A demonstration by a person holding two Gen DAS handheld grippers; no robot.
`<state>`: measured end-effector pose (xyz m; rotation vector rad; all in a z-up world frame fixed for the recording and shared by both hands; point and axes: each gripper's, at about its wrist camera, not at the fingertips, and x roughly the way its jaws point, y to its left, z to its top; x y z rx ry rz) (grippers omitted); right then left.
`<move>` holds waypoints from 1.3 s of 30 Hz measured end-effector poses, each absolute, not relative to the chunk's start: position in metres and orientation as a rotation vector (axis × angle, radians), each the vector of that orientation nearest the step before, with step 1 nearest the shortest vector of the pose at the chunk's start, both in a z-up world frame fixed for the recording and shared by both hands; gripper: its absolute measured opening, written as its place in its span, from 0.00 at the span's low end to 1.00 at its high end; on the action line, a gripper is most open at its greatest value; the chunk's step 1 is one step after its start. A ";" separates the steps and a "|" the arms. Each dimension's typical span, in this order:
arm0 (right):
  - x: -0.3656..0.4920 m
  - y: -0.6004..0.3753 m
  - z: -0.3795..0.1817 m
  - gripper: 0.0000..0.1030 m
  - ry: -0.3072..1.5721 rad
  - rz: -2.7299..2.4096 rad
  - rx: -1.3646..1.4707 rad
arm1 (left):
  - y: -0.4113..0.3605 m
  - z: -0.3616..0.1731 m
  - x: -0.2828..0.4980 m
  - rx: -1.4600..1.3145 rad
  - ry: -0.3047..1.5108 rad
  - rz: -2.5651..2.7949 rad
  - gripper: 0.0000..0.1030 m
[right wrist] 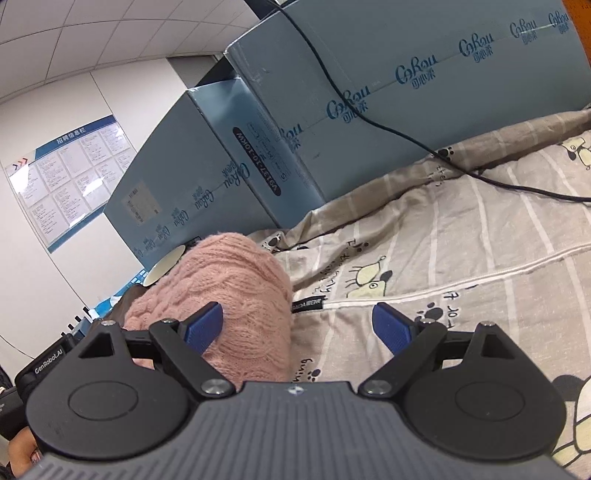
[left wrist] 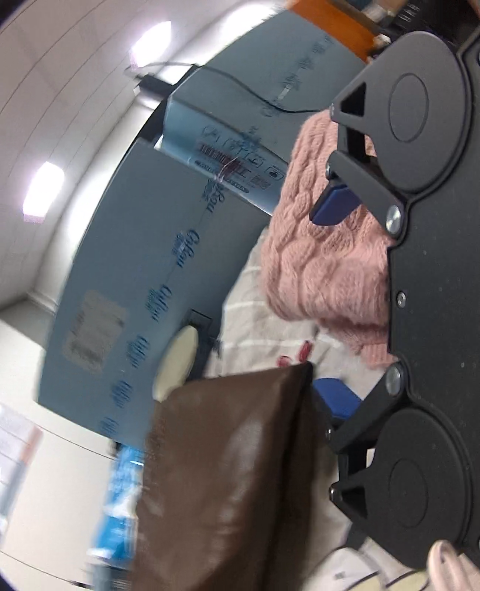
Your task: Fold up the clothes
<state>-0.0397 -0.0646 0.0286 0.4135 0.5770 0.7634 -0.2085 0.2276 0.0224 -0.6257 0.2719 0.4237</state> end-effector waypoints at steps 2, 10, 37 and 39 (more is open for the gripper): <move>-0.042 -0.063 0.030 0.85 0.574 0.786 0.417 | 0.233 0.019 -0.206 -0.677 0.288 0.393 0.88; -0.035 -0.026 0.026 0.84 0.707 0.855 0.366 | 0.231 0.010 -0.196 -0.746 0.347 0.306 0.92; -0.051 -0.068 0.054 0.32 0.681 0.851 0.555 | 0.168 0.044 -0.185 -0.640 0.239 0.111 0.46; -0.052 -0.087 0.059 0.32 0.653 0.831 0.567 | 0.154 0.048 -0.178 -0.636 0.228 0.080 0.46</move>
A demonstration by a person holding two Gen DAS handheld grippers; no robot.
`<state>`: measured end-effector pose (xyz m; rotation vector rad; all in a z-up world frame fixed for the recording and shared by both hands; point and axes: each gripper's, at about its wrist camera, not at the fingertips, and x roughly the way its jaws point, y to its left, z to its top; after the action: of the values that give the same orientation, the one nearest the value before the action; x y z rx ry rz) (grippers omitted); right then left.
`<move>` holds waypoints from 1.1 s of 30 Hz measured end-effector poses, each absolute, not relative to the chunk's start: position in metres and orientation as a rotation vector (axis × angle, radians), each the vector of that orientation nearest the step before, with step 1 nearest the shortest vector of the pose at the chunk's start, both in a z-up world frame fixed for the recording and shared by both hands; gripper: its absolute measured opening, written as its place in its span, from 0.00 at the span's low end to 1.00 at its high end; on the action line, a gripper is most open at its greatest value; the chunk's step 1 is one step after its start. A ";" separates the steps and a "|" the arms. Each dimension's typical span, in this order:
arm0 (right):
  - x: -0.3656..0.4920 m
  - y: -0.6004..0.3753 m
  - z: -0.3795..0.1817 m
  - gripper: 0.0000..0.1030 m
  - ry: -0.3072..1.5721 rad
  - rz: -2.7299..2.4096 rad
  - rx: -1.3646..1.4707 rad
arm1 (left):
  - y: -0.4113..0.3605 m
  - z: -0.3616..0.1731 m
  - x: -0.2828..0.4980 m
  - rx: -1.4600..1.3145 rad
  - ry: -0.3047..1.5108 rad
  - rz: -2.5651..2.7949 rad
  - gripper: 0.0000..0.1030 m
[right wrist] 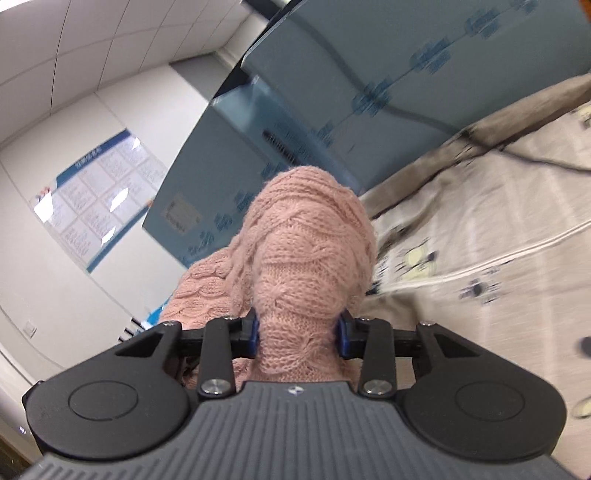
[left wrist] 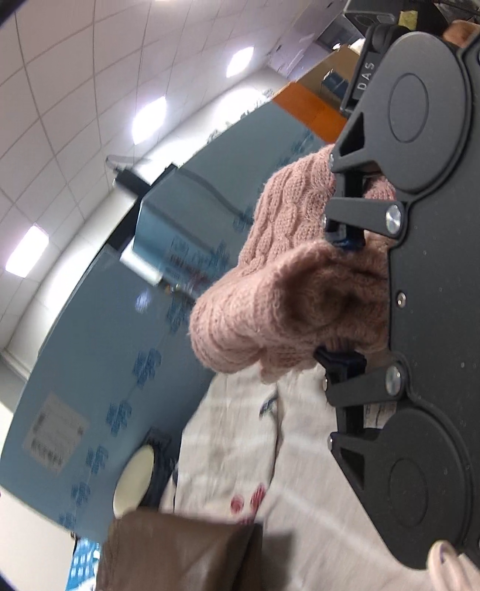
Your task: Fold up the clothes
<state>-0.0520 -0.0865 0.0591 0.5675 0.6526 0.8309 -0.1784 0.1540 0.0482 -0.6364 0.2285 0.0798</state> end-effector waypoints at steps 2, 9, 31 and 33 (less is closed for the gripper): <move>-0.053 -0.108 0.063 0.32 0.620 0.810 0.581 | 0.139 0.052 -0.170 -0.625 0.222 0.042 0.46; -0.049 -0.182 0.078 0.32 0.500 0.699 0.575 | 0.075 0.069 -0.128 -0.557 0.213 -0.096 0.46; 0.052 -0.402 0.095 0.33 0.339 0.330 0.567 | -0.123 0.086 0.056 -0.453 0.256 -0.482 0.45; 0.065 -0.416 0.091 0.33 0.352 0.290 0.564 | -0.134 0.080 0.074 -0.467 0.288 -0.499 0.45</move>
<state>0.0652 -0.4156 0.0911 0.5644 0.3525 0.2905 0.0737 -0.1343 0.0799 -0.4667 0.2876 -0.4992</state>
